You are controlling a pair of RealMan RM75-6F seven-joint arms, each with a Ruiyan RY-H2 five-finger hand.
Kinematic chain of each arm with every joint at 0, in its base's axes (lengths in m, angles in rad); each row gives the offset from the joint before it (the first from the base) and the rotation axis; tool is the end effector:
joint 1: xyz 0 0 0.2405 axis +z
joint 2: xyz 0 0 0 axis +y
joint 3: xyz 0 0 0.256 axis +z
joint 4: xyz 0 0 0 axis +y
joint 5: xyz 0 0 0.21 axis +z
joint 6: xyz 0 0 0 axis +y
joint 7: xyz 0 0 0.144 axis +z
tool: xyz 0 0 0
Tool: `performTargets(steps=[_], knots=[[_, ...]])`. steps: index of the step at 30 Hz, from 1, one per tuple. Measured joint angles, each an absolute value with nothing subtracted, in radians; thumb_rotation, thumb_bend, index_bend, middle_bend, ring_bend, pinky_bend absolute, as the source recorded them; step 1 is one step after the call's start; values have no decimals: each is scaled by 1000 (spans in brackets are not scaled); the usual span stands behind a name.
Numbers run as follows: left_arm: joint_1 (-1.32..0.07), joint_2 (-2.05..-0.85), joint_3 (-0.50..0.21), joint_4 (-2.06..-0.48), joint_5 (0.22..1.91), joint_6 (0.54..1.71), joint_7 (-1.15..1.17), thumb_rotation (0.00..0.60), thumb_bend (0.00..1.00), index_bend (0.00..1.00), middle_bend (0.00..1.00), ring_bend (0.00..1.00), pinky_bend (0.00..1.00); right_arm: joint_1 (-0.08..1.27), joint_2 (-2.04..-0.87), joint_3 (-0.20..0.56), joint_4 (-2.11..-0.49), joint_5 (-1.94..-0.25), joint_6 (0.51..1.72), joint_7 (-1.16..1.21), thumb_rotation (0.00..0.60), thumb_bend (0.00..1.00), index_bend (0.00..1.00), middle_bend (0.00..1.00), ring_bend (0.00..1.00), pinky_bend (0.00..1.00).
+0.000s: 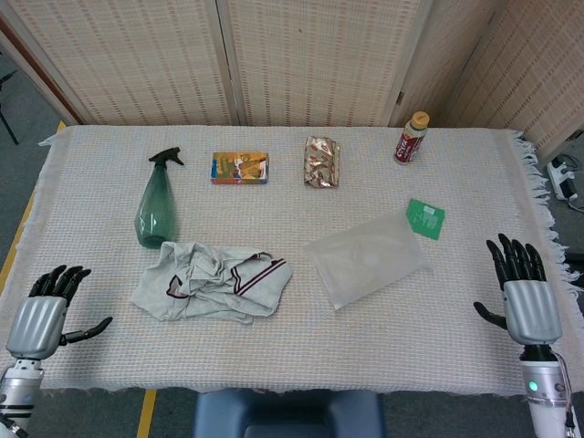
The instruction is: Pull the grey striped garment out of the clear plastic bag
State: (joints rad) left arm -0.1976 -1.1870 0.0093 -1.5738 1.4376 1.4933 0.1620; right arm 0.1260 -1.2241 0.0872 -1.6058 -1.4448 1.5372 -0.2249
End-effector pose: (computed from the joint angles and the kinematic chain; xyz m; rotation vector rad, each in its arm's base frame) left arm -0.3037 0.2038 0.1369 -1.4664 -0.7901 -0.8245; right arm -0.2966 -0.1998 0.1410 1.3470 -0.7545 0.8605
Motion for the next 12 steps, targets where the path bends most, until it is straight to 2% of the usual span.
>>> performTargets(steps=[1, 3, 7, 12], knots=[[-178, -1190, 14, -1565, 1443, 1522, 168, 239, 165, 247, 149, 70, 141, 109, -1220, 77, -1612, -1458, 1558, -234, 600, 68, 0, 0, 0, 0], [-136, -1193, 25, -1559, 1466, 1579, 192, 280, 168, 251, 135, 52, 126, 87, -1210, 63, -1620, -1488, 1578, -238, 600, 68, 0, 0, 0, 0], [-99, -1194, 47, -1569, 1544, 1654, 229, 286, 173, 247, 140, 51, 125, 85, -1193, 61, -1626, -1482, 1564, -209, 600, 67, 0, 0, 0, 0], [-78, -1188, 51, -1588, 1553, 1643, 262, 289, 175, 242, 139, 51, 125, 85, -1156, 64, -1639, -1462, 1533, -151, 600, 69, 0, 0, 0, 0]])
